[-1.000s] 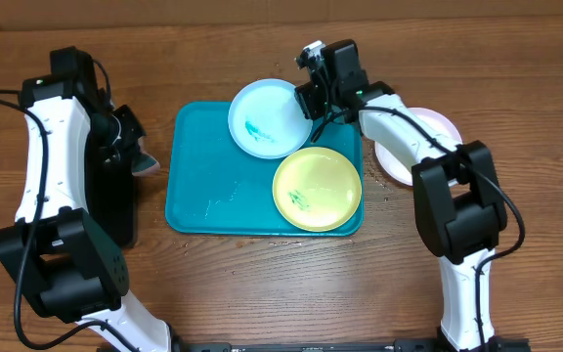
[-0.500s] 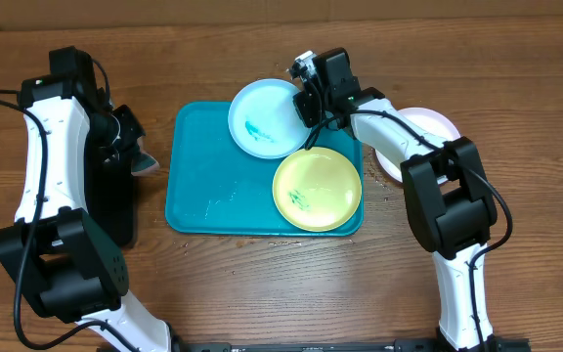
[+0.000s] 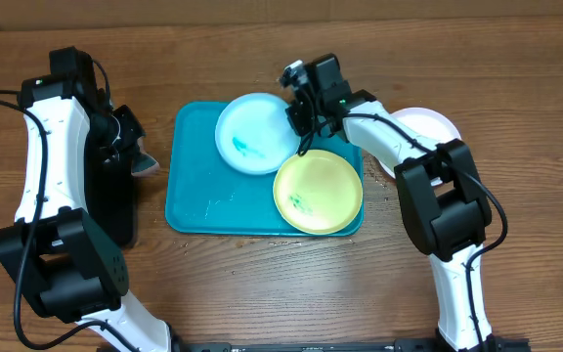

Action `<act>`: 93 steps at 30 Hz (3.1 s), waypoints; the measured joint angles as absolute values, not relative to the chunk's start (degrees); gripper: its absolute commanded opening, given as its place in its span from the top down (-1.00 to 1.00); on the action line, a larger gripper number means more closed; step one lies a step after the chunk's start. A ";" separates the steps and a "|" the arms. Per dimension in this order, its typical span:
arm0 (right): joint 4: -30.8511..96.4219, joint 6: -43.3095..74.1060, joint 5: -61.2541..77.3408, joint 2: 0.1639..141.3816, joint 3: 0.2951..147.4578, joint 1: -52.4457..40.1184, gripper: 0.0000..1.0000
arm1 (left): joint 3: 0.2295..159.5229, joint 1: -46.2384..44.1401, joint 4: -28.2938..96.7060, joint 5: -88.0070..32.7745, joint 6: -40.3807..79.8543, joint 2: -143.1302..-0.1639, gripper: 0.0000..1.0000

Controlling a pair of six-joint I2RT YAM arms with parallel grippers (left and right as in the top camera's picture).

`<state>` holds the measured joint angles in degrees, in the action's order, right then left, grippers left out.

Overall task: Clean dirty plates on tray and stack at the side
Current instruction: 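Reach the right gripper to the light blue plate and grasp its rim, then scrub the light blue plate with the sponge in the left gripper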

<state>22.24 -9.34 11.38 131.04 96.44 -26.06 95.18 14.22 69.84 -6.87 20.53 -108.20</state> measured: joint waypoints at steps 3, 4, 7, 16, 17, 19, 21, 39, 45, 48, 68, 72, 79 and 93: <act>24.93 -8.97 11.77 131.04 96.49 -28.25 0.88 | 95.18 14.22 69.84 -6.87 20.56 -108.20 0.92; 25.15 -8.86 11.79 131.04 96.51 -29.10 0.81 | 95.18 14.22 69.84 -6.87 20.53 -108.20 0.92; 25.34 -8.73 10.79 131.04 96.60 -31.59 0.56 | 95.18 14.22 69.84 -6.90 20.53 -108.20 0.91; 21.12 -10.20 8.51 131.04 96.66 -32.97 0.15 | 95.18 14.22 69.82 -6.87 20.53 -108.20 0.91; 20.78 -10.55 8.38 131.04 96.66 -32.88 0.15 | 95.18 14.22 69.84 -6.90 20.53 -108.20 0.92; 20.47 -11.03 8.27 131.07 96.66 -32.67 0.17 | 95.18 14.22 69.84 -6.87 20.53 -108.20 0.92; 20.43 -11.46 8.14 131.17 96.66 -32.64 0.18 | 95.18 14.22 69.84 -6.90 20.53 -108.20 0.92; 20.01 -9.28 12.27 133.80 97.49 -32.77 0.93 | 95.18 14.20 70.30 -8.40 20.40 -108.20 0.92; 24.38 -1.23 13.13 133.80 98.96 -32.80 0.93 | 95.18 12.05 70.15 -10.09 18.61 -108.20 0.92; 28.38 3.51 12.08 133.75 100.38 -33.06 0.93 | 95.18 9.19 69.32 -10.68 18.00 -108.20 0.92; 38.22 22.04 7.25 131.72 101.34 -34.39 0.23 | 95.15 -7.16 61.23 -11.40 20.21 -115.13 0.92; 37.71 22.22 7.22 131.68 101.41 -34.15 -0.23 | 95.15 -8.49 60.45 -11.40 21.28 -117.69 0.91; 37.60 22.06 5.80 131.61 101.56 -34.11 0.83 | 95.15 -9.39 58.57 -11.40 23.03 -123.17 0.92; 38.22 22.46 5.56 131.61 101.56 -34.11 0.85 | 95.15 -10.15 58.89 -1.80 24.05 -125.27 0.92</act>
<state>38.22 22.46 5.56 131.61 101.56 -34.11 95.15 -10.15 58.89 -1.80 24.05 -125.27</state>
